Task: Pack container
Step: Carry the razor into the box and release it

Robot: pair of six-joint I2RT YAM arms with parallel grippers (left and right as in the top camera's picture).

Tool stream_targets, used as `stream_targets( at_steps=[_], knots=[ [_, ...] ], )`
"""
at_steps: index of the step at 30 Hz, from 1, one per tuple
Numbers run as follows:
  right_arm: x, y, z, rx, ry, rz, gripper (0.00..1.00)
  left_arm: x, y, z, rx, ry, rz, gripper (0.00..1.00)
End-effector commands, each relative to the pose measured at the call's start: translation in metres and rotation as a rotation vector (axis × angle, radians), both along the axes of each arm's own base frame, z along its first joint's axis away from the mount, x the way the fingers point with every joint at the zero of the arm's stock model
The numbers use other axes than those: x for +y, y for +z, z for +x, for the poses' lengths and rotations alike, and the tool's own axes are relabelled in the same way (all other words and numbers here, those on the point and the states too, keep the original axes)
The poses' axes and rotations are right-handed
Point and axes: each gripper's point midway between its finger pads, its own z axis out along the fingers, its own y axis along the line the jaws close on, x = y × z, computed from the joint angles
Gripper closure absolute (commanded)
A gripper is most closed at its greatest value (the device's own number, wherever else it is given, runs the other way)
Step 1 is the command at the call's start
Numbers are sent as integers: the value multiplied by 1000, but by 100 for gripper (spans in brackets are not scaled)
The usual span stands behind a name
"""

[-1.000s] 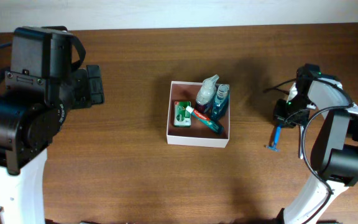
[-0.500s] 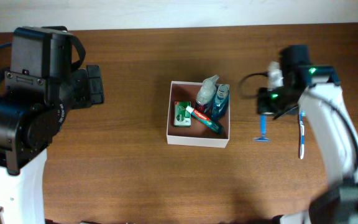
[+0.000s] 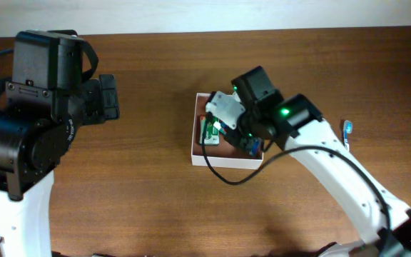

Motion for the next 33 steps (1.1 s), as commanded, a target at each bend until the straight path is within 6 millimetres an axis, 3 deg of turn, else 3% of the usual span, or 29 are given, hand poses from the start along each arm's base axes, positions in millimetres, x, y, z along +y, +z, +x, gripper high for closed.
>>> stream_targets(
  at_steps=[1, 7, 8, 10, 13, 15, 19, 21, 23, 29, 33],
  knots=[
    [6, -16, 15, -71, 164, -73, 96, 5, 4, -1, -11, 5, 21, 1],
    [12, -38, 26, -37, 136, -73, 96, 5, 4, -2, -11, 5, 21, 1],
    [12, -36, 25, -31, 119, -67, 75, 5, 4, -1, -11, 5, 21, 1],
    [11, -26, 25, -27, 66, -46, 54, 5, 4, -1, -11, 5, 21, 1],
    [-1, 4, 26, -28, -67, -19, 42, 5, 4, -1, -11, 5, 21, 1],
    [-16, 25, 29, -39, -175, -8, 40, 5, 4, -1, -11, 5, 21, 1],
    [-72, 58, 44, -50, -533, 49, 38, 5, 4, -1, -11, 5, 21, 1],
    [-107, 62, 50, -24, -712, 94, 30, 5, 4, -1, -11, 5, 21, 1],
    [-149, 58, 55, 18, -903, 121, 29, 5, 4, -1, -11, 5, 21, 1],
    [-257, 5, 51, 166, -1340, 123, 32, 5, 4, -1, -11, 5, 21, 1],
    [-302, -50, 35, 297, -1514, 93, 32, 5, 4, -1, -11, 5, 21, 1]
  ],
)
